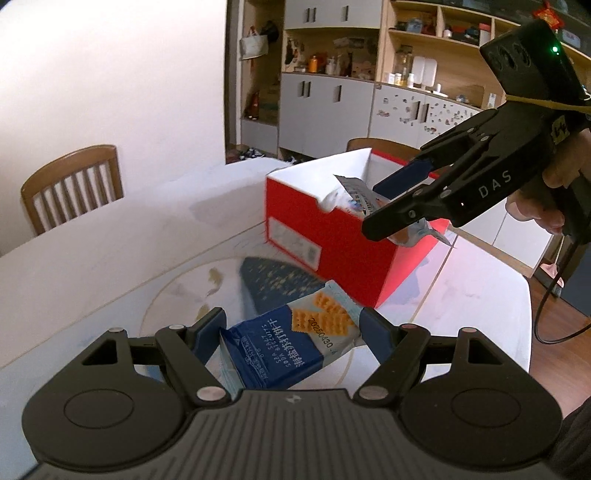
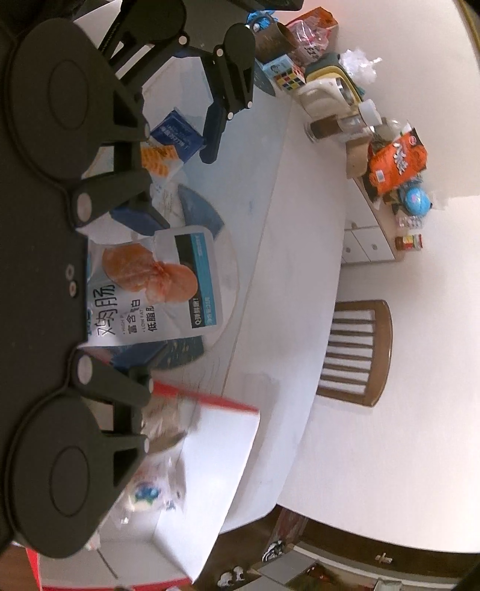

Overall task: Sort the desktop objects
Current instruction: 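Carry the blue cracker packet and white sausage packet over the shoebox with both tools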

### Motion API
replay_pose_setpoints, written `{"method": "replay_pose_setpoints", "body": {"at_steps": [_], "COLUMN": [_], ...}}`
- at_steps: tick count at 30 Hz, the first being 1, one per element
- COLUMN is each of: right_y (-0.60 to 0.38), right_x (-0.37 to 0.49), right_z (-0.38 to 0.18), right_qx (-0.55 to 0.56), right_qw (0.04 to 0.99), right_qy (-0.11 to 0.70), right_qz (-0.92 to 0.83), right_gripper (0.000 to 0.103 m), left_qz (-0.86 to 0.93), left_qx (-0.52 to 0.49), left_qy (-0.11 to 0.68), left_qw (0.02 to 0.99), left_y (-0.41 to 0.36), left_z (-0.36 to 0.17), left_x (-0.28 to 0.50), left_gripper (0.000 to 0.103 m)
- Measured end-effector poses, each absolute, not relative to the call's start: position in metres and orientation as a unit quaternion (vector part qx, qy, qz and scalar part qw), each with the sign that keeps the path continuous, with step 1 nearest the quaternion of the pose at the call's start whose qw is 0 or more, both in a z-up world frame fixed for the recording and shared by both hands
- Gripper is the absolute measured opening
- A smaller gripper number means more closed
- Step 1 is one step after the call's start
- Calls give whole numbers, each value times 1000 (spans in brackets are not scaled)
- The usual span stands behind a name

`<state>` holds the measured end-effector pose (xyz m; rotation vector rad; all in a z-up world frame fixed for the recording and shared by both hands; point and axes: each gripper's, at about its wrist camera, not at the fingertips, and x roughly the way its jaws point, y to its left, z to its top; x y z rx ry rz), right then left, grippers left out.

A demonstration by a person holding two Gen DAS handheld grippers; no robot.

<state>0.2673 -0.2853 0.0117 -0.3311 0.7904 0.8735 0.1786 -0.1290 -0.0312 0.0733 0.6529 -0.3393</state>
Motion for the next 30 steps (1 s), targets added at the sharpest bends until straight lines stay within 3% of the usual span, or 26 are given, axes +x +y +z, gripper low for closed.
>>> {"method": "replay_pose_setpoints", "body": {"at_steps": [30], "right_y": [-424], "right_x": [345], "right_z": [29], "right_qx": [-135], "right_qw": [864], "right_qy": [348], "right_qz": [338], "right_gripper": [62], "left_qz": [-205], "left_qx": [83], "left_qy": [300], "left_qw": [928], "left_y": [-252], "left_z": [-12], "left_x": [267], "left_gripper": [79]}}
